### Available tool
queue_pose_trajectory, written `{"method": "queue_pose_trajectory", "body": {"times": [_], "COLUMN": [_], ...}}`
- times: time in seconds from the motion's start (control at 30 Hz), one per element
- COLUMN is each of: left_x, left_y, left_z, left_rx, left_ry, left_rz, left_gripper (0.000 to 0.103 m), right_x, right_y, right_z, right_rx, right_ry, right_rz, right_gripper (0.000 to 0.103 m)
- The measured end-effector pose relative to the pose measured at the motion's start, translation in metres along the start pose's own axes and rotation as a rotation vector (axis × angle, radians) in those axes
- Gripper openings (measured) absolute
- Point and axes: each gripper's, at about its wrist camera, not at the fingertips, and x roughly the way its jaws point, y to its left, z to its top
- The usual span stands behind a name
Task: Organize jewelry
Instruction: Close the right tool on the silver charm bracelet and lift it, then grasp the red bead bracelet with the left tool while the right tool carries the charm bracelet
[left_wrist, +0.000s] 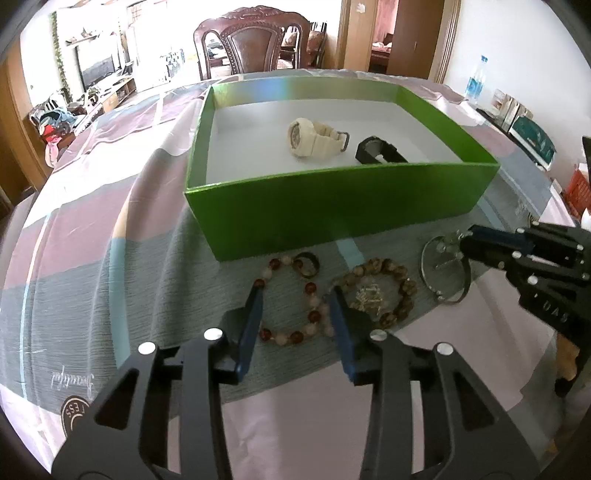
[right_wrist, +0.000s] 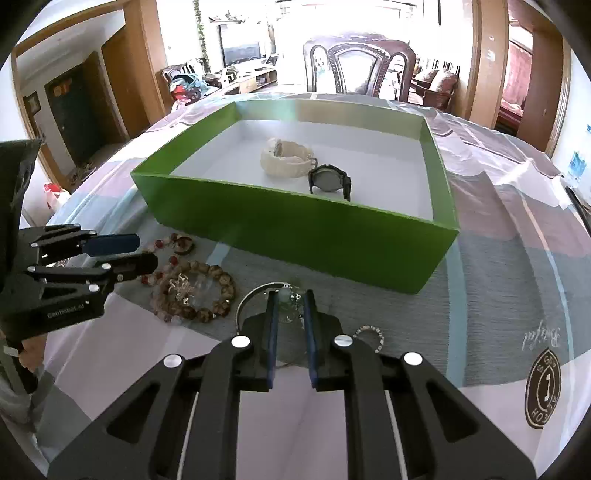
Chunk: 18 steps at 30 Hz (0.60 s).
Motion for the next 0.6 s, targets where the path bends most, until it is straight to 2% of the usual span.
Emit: {"method": "queue_pose_trajectory", "body": {"times": [0.07,0.23,0.33,0.47,0.6], "left_x": [0.004,0.009,0.009,-0.005,-0.016], "left_y": [-0.004,-0.007,-0.006,-0.005,-0.004], "left_z": [-0.001,-0.004,-0.005,-0.003,-0.002], "left_rx": [0.018,0.048,0.04,0.028,0.018], "left_ry": [0.019,0.046,0.046,-0.009,-0.047], "left_rz": [0.008,0.015,0.01,-0.016,-0.025], "left_gripper": [0.034,0.009,0.001,0.0,0.0], "right_x": [0.0,-0.007,-0.013,-0.026,-0.028], "right_y": [0.0,-0.001,-0.003,-0.006,-0.008], "right_z": [0.0,0.001,0.003,0.007,0.008], "right_rx": [0.002,0.007,0.015,0.031,0.039], "right_ry": [-0.001,-0.022,-0.047,-0.099,-0.106], "right_rz": [0.0,0.011,0.018,0.046,0.025], "right_gripper": [0.014,0.014,0.014,0.014,0.014]}}
